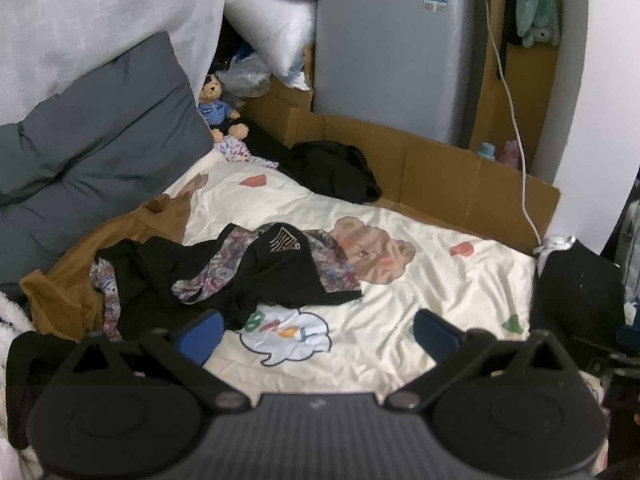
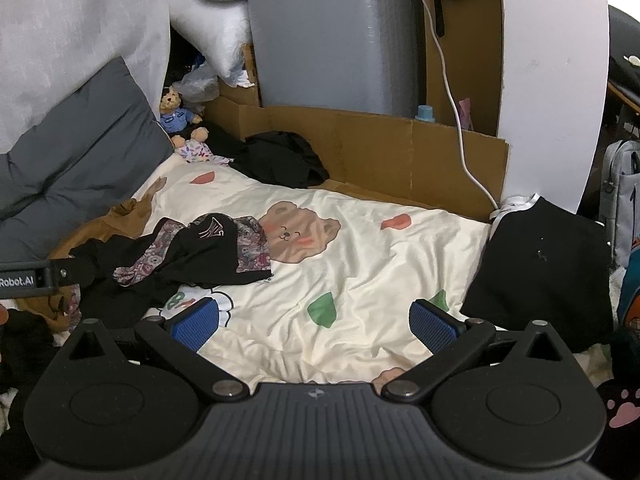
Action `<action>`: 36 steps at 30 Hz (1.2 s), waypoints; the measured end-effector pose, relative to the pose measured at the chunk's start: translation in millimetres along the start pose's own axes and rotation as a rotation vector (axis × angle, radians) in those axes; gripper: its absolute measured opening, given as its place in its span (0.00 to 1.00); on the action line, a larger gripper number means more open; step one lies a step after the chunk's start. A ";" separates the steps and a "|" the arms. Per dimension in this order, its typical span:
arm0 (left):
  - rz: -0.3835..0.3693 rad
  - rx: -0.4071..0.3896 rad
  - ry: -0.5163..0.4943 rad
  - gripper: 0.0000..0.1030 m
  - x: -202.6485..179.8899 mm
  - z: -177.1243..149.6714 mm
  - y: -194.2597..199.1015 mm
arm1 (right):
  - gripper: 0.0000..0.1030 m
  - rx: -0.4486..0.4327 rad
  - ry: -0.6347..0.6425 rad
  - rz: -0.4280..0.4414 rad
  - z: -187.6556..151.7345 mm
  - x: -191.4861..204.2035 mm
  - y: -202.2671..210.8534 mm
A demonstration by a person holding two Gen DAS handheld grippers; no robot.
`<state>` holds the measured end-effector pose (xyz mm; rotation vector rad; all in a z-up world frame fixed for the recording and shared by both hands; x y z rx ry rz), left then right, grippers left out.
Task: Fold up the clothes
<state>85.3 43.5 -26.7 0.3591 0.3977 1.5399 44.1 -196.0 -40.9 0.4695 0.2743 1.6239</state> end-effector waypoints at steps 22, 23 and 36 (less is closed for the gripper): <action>0.032 0.049 0.107 0.88 74.5 3.7 -84.5 | 0.99 0.032 -0.006 0.122 1.8 -14.1 -68.6; 0.015 0.058 0.101 0.86 76.2 6.5 -92.7 | 0.99 0.031 -0.003 0.125 3.7 -14.1 -70.1; -0.067 0.160 0.038 0.84 113.4 57.9 -119.7 | 0.96 0.016 0.054 0.171 31.9 -4.6 -87.3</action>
Point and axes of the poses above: each gripper's, at about its wrist camera, not at the fingertips, and y roughly against the way its jaws point, x to its left, z to its top, the point moved 6 cm from there along -y, roughly the way its jaws point, and after that the axes turned 13 degrees about -x, right-handed, at the moved point
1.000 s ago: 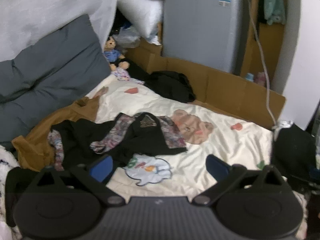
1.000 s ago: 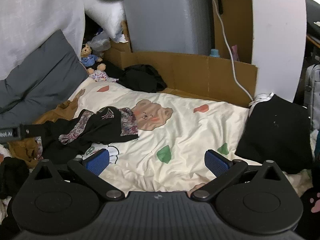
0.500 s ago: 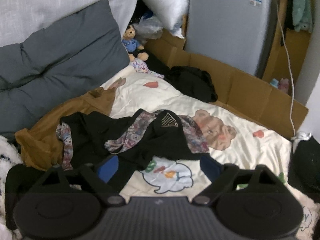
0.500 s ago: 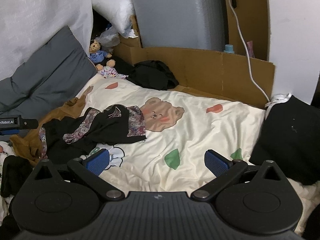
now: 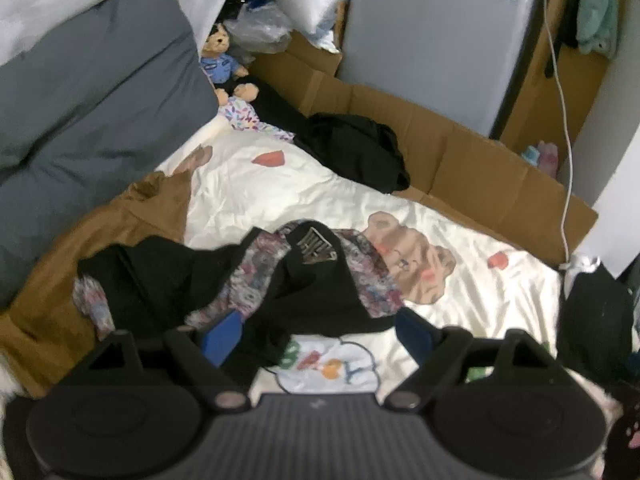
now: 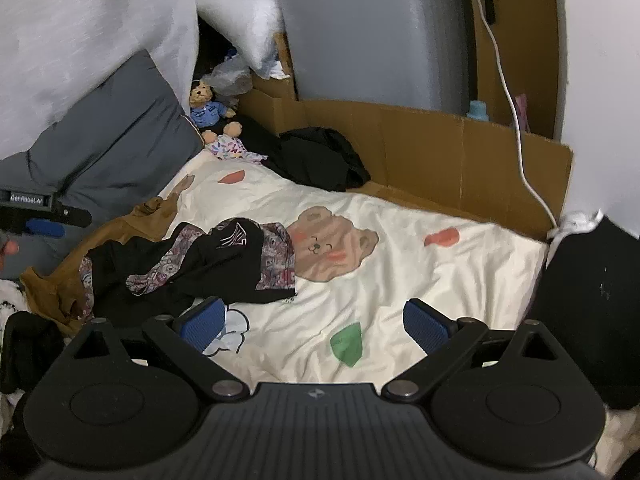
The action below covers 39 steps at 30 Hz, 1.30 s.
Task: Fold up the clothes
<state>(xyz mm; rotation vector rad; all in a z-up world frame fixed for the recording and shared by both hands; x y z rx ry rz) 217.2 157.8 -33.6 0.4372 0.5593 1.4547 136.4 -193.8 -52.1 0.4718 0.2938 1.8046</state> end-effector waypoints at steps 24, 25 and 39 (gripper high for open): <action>0.109 -0.009 -0.105 0.83 174.1 65.4 -17.9 | 0.86 -0.001 0.185 0.188 47.2 70.7 -53.4; 0.110 -0.001 -0.099 0.83 180.2 60.5 -23.2 | 0.85 0.004 0.198 0.194 46.1 76.0 -58.1; 0.214 0.093 0.073 0.67 285.4 -4.2 -127.2 | 0.85 0.047 0.352 0.376 21.1 154.3 -149.8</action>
Point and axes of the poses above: each gripper's, at about its wrist camera, not at the fingertips, and y roughly against the way its jaws point, x to its left, z to its top, the point moved 6 cm from there along -y, roughly the way its jaws point, and after that the axes turned 13 degrees about -x, right-handed, at the moved point
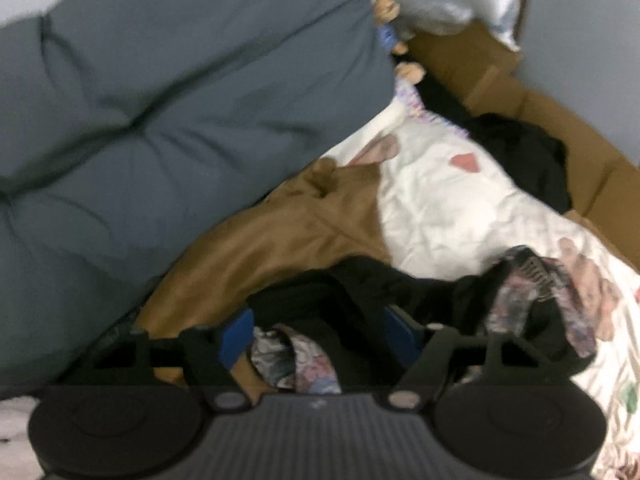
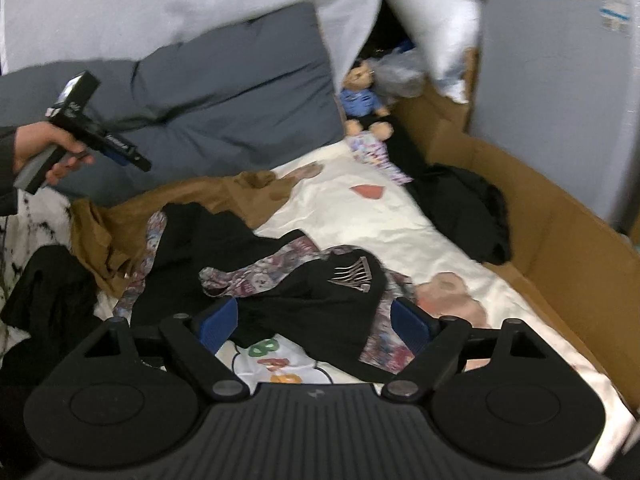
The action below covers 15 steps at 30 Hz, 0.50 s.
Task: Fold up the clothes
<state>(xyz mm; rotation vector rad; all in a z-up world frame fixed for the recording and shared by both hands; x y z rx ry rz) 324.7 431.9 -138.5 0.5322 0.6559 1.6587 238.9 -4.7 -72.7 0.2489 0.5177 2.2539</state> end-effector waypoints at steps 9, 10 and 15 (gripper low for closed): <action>0.039 0.071 0.051 0.66 33.7 -24.8 -47.4 | 0.82 0.053 0.114 0.176 -12.5 36.9 -100.4; 0.043 0.072 0.057 0.66 36.4 -25.3 -50.9 | 0.82 0.059 0.127 0.196 -13.9 41.0 -111.5; 0.032 0.105 0.088 0.65 40.8 -33.0 -66.0 | 0.82 0.073 0.218 0.244 -24.6 66.0 -148.1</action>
Point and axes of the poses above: each gripper's, at about its wrist camera, not at the fingertips, and y roughly against the way its jaws point, x to its left, z to its top, the point moved 6 cm from there along -y, roughly the way its jaws point, and after that the axes turned 13 degrees about -x, right-handed, at the moved point
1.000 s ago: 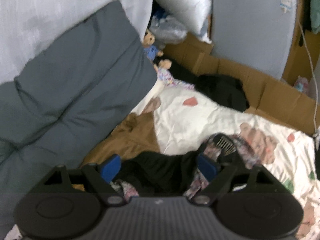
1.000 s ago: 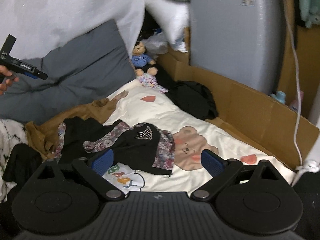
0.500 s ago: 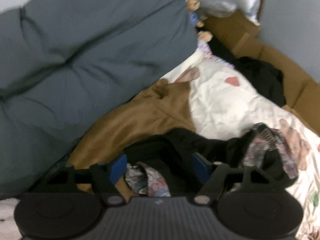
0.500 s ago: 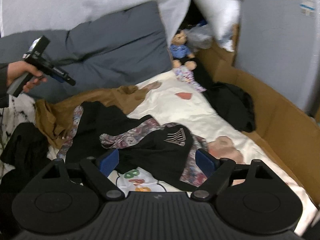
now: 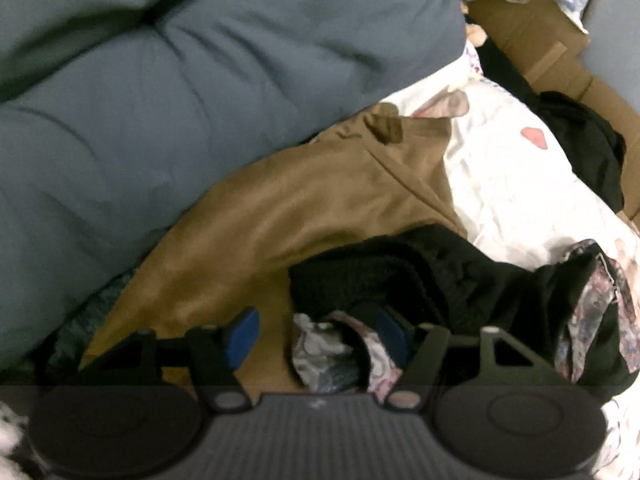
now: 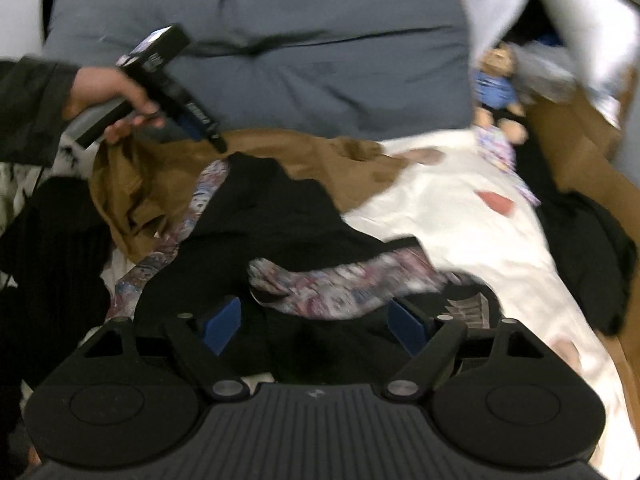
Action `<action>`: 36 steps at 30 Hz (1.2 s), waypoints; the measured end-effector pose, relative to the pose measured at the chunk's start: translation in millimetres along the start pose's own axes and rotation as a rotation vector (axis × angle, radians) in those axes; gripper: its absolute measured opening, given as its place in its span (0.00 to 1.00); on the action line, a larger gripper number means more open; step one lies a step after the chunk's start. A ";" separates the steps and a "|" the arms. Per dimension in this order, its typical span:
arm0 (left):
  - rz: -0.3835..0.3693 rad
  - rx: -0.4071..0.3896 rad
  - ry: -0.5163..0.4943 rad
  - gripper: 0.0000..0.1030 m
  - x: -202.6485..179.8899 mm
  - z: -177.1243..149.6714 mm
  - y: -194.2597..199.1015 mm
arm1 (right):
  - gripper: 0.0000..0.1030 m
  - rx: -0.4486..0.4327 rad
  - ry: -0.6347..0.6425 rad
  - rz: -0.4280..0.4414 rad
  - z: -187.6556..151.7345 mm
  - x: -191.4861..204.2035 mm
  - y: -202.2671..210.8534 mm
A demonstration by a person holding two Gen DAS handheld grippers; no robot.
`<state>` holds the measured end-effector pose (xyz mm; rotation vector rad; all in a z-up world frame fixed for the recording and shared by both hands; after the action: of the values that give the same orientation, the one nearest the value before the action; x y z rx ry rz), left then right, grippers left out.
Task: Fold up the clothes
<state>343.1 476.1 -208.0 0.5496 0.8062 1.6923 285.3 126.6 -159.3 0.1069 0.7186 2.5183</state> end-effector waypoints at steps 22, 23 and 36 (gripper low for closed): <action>-0.007 -0.036 0.296 0.54 29.2 -16.8 -29.2 | 0.83 0.066 0.372 0.063 -24.2 69.8 -113.2; -0.005 -0.037 0.299 0.54 29.4 -16.2 -29.8 | 0.83 0.066 0.376 0.062 -24.7 70.1 -114.5; -0.023 0.049 0.294 0.54 21.7 -41.6 -50.9 | 0.83 0.102 0.471 0.036 -34.9 68.3 -132.9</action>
<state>340.3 494.5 -274.6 0.3263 1.0621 1.7586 279.7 240.8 -261.5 -0.4556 1.0330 2.5635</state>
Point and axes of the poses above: each gripper's, at about its wrist camera, not at the fingertips, and y roughly against the way its jaws point, x to its left, z to its top, the point moved 6 cm from there along -y, roughly the way its jaws point, and after that the axes turned 13 degrees about -x, right-handed, at the moved point
